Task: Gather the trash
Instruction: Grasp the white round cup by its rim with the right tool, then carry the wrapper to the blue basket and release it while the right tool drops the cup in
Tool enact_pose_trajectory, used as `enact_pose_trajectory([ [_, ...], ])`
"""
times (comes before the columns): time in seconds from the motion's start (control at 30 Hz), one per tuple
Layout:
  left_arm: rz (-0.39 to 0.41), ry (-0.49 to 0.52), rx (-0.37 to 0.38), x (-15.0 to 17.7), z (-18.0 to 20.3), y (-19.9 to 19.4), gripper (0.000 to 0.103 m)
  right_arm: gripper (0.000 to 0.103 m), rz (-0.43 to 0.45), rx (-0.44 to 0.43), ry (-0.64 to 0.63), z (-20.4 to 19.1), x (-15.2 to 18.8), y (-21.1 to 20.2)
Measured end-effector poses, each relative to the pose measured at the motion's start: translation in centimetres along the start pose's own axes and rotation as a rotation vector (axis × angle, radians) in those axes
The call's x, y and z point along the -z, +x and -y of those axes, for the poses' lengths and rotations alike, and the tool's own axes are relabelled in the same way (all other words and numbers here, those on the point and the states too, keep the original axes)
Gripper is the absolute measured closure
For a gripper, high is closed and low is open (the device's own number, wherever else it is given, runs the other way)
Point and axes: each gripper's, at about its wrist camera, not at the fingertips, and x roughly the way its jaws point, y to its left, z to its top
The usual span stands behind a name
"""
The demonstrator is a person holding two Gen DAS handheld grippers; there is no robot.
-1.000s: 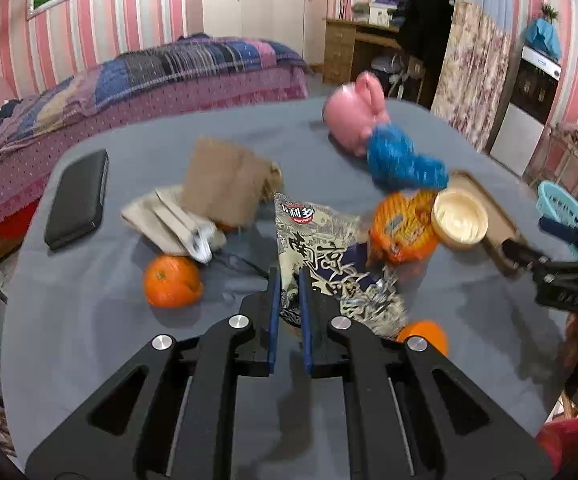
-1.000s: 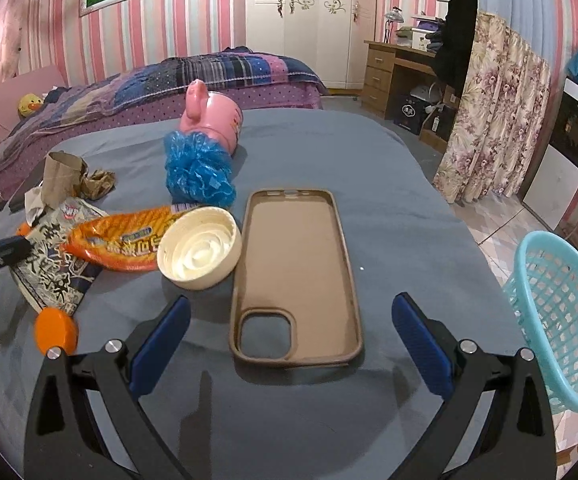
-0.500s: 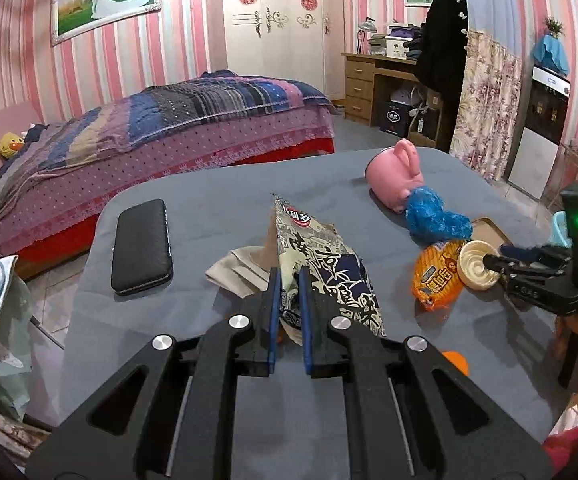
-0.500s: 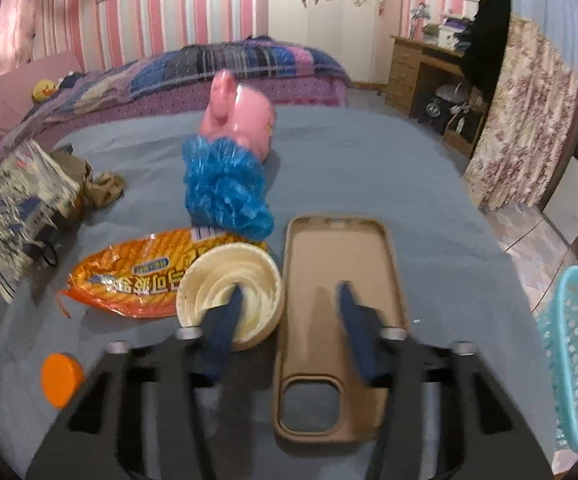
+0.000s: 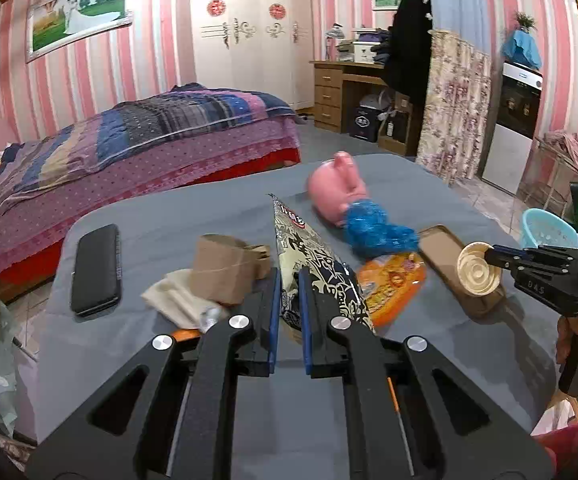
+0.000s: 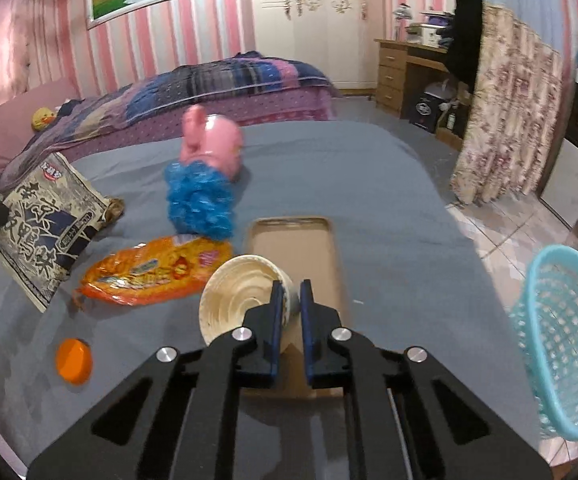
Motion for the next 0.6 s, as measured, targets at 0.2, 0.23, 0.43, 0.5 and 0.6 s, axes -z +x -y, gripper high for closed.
enact_pose_trajectory([
  [0.2, 0.008, 0.035, 0.029, -0.6, 3.6, 0.9, 0.095, 0.094, 0.011, 0.031, 0.068, 3.6, 0.7, -1.5],
  [0.23, 0.005, 0.039, 0.033, -0.6, 4.1, 1.1, 0.095, 0.094, 0.017, 0.042, 0.073, 4.1, 0.8, -1.9],
  [0.43, -0.01, 0.045, 0.068, -1.1, 7.1, 2.1, 0.095, 0.094, 0.037, 0.084, 0.089, 6.6, 0.8, -3.4],
  [0.5, -0.006, 0.052, 0.088, -1.5, 8.4, 2.4, 0.095, 0.094, 0.051, 0.105, 0.113, 8.2, 0.7, -4.2],
  [0.6, 0.003, 0.06, 0.123, -2.2, 10.5, 2.6, 0.095, 0.094, 0.062, 0.144, 0.147, 10.6, 0.8, -5.1],
])
